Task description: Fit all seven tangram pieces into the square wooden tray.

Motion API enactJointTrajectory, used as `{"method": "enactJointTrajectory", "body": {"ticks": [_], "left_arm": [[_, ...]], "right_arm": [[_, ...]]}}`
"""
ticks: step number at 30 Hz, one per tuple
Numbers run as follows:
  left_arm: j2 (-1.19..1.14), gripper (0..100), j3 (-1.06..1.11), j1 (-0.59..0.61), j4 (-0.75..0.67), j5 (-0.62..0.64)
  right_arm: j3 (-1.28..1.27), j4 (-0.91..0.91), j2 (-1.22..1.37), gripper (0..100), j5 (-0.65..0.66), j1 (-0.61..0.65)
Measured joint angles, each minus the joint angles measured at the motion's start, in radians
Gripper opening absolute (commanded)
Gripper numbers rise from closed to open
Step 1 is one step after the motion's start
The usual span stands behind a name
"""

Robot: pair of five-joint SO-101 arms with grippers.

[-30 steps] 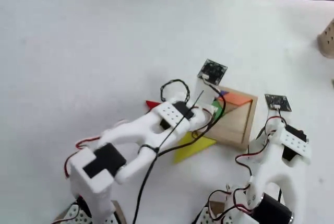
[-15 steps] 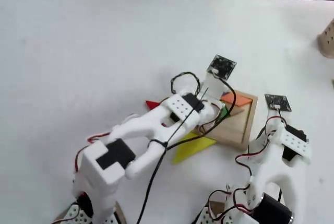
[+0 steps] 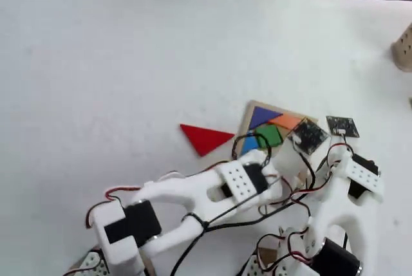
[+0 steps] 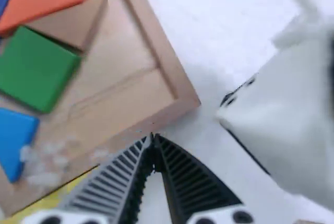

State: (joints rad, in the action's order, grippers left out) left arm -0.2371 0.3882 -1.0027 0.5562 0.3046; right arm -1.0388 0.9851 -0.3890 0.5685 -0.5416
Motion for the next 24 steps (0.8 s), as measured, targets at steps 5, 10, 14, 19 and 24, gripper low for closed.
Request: {"method": "enactJointTrajectory", "body": {"ticks": [5,10,14,19,24], "left_arm": [[-0.023,2,-0.017,0.029,-0.081,0.000],[-0.193,2,-0.181,0.127,-0.049,-0.006],[-0.273,2,-0.302,0.144,0.048,-0.055],[-0.288,2,-0.336,0.164,0.064,-0.061],[-0.288,2,-0.339,0.203,0.064,-0.060]], "right_arm": [[0.000,0.000,0.000,1.8,0.000,0.000],[0.000,0.000,0.000,1.8,0.000,0.000],[0.000,0.000,0.000,1.8,0.000,0.000],[0.000,0.000,0.000,1.8,0.000,0.000],[0.000,0.000,0.000,1.8,0.000,0.000]]}}
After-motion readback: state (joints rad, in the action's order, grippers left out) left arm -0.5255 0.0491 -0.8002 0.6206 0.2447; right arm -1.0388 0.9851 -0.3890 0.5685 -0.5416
